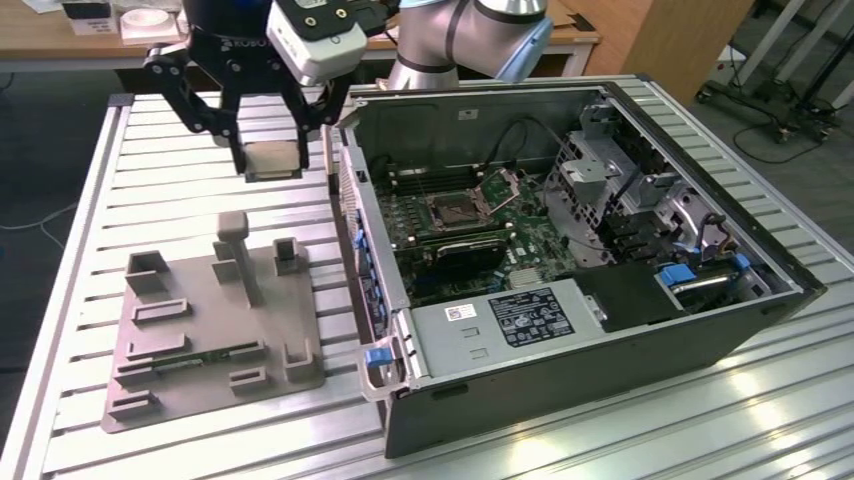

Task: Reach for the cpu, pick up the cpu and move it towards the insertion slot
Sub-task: 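Pick up the cpu and move it towards the insertion slot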

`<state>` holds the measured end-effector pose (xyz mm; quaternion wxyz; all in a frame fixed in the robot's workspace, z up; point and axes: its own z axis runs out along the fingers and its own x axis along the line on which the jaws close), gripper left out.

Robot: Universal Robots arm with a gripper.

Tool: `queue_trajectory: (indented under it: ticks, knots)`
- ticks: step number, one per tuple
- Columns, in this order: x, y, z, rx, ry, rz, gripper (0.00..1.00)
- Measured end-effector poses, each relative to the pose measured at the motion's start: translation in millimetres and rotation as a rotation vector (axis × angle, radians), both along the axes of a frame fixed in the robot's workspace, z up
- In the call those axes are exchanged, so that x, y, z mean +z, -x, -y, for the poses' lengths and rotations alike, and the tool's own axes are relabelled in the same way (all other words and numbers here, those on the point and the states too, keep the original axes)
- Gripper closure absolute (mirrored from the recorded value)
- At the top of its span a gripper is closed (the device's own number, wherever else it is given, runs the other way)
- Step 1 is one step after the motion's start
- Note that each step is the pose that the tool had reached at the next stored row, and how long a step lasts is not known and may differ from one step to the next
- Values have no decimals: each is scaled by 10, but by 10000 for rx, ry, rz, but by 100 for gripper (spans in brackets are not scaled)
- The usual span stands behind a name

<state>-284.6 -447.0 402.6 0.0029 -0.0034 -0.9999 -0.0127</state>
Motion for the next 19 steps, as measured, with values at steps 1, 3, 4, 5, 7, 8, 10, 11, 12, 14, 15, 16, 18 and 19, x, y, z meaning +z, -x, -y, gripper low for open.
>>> queue_trajectory:
  ticks: [1,3,4,5,7,8,10,11,12,14,15,16,18,19]
  knots:
    - [0,-10,0,0,0,0,46]
    - [0,-23,0,0,0,0,46]
    - [0,-30,0,0,0,0,46]
    - [0,-36,0,0,0,0,46]
    - [0,-49,0,0,0,0,46]
    - [0,-55,0,0,0,0,46]
    - [0,-64,0,0,-1,0,46]
    - [0,-68,0,-1,-1,0,46]
    - [0,-73,0,0,-1,0,46]
    - [-1,-89,0,0,-1,0,46]
    - [-1,-99,0,0,-1,0,46]
    - [-1,-108,0,0,-1,0,46]
    - [-1,-124,0,0,-3,-1,46]
    - [-2,-136,0,-1,-6,0,46]
